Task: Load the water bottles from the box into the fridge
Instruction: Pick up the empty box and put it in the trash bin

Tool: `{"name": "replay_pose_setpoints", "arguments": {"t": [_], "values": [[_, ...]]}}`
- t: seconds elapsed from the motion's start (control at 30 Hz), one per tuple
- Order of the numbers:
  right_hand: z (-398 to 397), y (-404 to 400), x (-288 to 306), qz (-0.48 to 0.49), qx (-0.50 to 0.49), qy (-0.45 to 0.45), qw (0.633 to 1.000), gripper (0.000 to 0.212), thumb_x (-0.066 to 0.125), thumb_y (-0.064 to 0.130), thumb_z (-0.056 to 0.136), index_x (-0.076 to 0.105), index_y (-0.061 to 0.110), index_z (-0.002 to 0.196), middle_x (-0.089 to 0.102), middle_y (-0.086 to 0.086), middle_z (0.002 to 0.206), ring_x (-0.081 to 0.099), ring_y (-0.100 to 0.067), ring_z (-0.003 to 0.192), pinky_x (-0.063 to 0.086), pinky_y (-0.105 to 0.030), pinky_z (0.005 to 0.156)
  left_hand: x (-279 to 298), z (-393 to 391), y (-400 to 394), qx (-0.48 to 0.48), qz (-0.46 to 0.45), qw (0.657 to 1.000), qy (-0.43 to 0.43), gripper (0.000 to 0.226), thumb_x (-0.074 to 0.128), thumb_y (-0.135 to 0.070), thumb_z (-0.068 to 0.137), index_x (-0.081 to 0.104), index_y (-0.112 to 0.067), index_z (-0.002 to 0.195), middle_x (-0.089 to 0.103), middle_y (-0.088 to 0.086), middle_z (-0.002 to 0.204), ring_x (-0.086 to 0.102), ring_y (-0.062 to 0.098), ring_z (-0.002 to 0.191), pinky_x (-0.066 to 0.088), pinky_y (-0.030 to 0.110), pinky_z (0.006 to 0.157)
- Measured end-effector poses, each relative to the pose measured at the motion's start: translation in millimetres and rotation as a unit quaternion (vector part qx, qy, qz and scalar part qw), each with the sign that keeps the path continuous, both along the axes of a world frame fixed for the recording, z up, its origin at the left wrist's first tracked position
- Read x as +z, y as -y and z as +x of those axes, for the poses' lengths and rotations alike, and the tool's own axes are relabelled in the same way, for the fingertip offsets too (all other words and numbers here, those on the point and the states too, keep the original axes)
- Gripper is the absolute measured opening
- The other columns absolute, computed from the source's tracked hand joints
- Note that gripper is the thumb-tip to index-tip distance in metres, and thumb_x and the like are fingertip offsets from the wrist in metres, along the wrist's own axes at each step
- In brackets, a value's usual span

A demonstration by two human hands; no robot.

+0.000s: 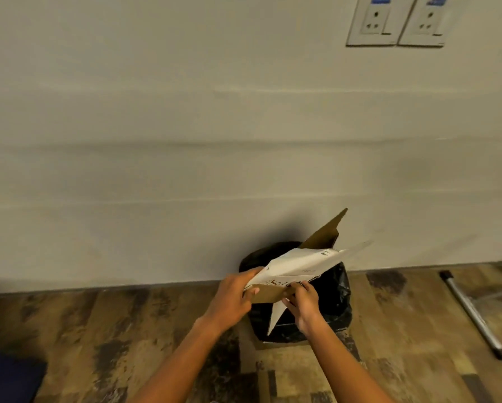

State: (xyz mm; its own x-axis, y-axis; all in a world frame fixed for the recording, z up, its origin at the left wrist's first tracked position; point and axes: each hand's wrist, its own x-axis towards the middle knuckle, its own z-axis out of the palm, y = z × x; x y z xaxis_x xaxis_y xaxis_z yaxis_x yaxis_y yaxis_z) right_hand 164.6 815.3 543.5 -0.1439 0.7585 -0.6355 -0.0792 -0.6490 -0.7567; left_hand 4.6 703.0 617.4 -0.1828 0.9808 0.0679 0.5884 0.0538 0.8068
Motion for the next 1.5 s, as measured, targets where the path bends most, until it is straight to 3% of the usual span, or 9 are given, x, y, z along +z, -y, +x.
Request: {"name": "replay_pose_setpoints", "arguments": {"t": [0.27, 0.53, 0.7, 0.87, 0.97, 1.07, 1.2, 1.3, 1.5], "values": [[16.8, -30.5, -5.9, -0.124, -0.063, -0.086, 0.987, 0.020, 0.046, 0.013, 0.101, 0.060, 0.012, 0.115, 0.062, -0.014, 0.120, 0.060, -0.033, 0.113, 0.052, -0.042, 0.091, -15.2, 1.7, -82.6, -0.125, 0.012, 0.984, -0.129, 0.055, 0.060, -0.004, 0.087, 0.055, -0.023, 0.137, 0.062, -0.001, 0.133, 0.060, 0.016, 0.116, 0.047, 0.024, 0.094], [23.5, -79.0, -25.5, -0.238, -0.004, -0.108, 0.965, 0.017, 0.049, 0.015, 0.102, 0.059, 0.008, 0.114, 0.063, -0.015, 0.121, 0.055, -0.038, 0.122, 0.049, -0.044, 0.087, -21.5, -16.1, -166.9, -0.220, -0.061, 0.934, -0.274, 0.069, 0.063, 0.002, 0.074, 0.057, -0.030, 0.135, 0.058, -0.008, 0.137, 0.056, 0.017, 0.123, 0.048, 0.031, 0.093], [35.9, -113.9, -40.0, -0.270, 0.043, -0.064, 0.960, 0.025, 0.054, 0.015, 0.100, 0.057, 0.008, 0.123, 0.065, -0.015, 0.114, 0.063, -0.034, 0.104, 0.052, -0.041, 0.077, -42.2, -2.4, -210.3, -0.233, -0.095, 0.913, -0.320, 0.070, 0.062, 0.005, 0.069, 0.060, -0.027, 0.132, 0.062, -0.002, 0.132, 0.060, 0.025, 0.118, 0.051, 0.034, 0.090], [62.6, -138.6, -57.6, -0.252, 0.068, 0.109, 0.959, 0.043, 0.068, 0.021, 0.090, 0.049, 0.007, 0.127, 0.057, -0.013, 0.102, 0.058, -0.028, 0.087, 0.049, -0.039, 0.068, -64.2, 20.3, -230.6, -0.219, -0.137, 0.905, -0.338, 0.061, 0.056, 0.003, 0.082, 0.054, -0.023, 0.137, 0.057, 0.003, 0.139, 0.057, 0.031, 0.121, 0.047, 0.038, 0.092], [86.5, -146.9, -70.7, -0.176, 0.033, 0.255, 0.950, 0.084, 0.080, 0.024, 0.078, 0.026, 0.007, 0.140, 0.040, -0.018, 0.131, 0.046, -0.036, 0.112, 0.047, -0.045, 0.086, -75.3, 32.7, -240.0, -0.236, -0.190, 0.882, -0.360, 0.057, 0.057, -0.001, 0.085, 0.051, -0.018, 0.138, 0.056, 0.009, 0.138, 0.054, 0.032, 0.122, 0.045, 0.040, 0.098], [101.1, -153.7, -77.8, 0.040, 0.148, 0.454, 0.878, 0.097, 0.086, 0.035, 0.065, 0.027, 0.016, 0.140, 0.033, -0.016, 0.143, 0.041, -0.038, 0.125, 0.046, -0.049, 0.095, -91.9, 42.2, -248.6, -0.254, -0.200, 0.868, -0.378, 0.051, 0.064, -0.003, 0.082, 0.056, -0.017, 0.131, 0.062, 0.010, 0.127, 0.060, 0.035, 0.113, 0.050, 0.043, 0.093], [97.8, -176.7, -98.1, 0.257, 0.392, 0.419, 0.778, 0.112, 0.085, 0.048, 0.062, 0.024, 0.022, 0.152, 0.029, -0.002, 0.155, 0.030, -0.024, 0.142, 0.036, -0.042, 0.112, -108.1, 54.7, -260.4, -0.287, -0.220, 0.828, -0.428, 0.046, 0.076, -0.012, 0.074, 0.062, -0.023, 0.116, 0.069, 0.002, 0.105, 0.067, 0.027, 0.093, 0.053, 0.037, 0.077], [81.6, -189.7, -107.2, 0.289, 0.509, 0.362, 0.726, 0.095, 0.079, 0.048, 0.072, 0.030, 0.020, 0.150, 0.036, 0.001, 0.152, 0.033, -0.020, 0.141, 0.032, -0.035, 0.114, -122.2, 63.8, -269.7, -0.302, -0.216, 0.814, -0.447, 0.044, 0.077, -0.013, 0.073, 0.062, -0.024, 0.112, 0.069, -0.001, 0.099, 0.066, 0.025, 0.087, 0.052, 0.035, 0.074], [55.8, -201.3, -125.6, 0.261, 0.450, 0.349, 0.779, 0.036, 0.065, 0.019, 0.089, 0.057, 0.018, 0.124, 0.063, 0.000, 0.120, 0.059, -0.021, 0.114, 0.046, -0.028, 0.094, -144.3, 71.3, -284.8, -0.287, -0.235, 0.823, -0.431, 0.049, 0.071, -0.006, 0.080, 0.053, -0.015, 0.125, 0.065, 0.006, 0.114, 0.061, 0.029, 0.100, 0.048, 0.038, 0.085]]}}
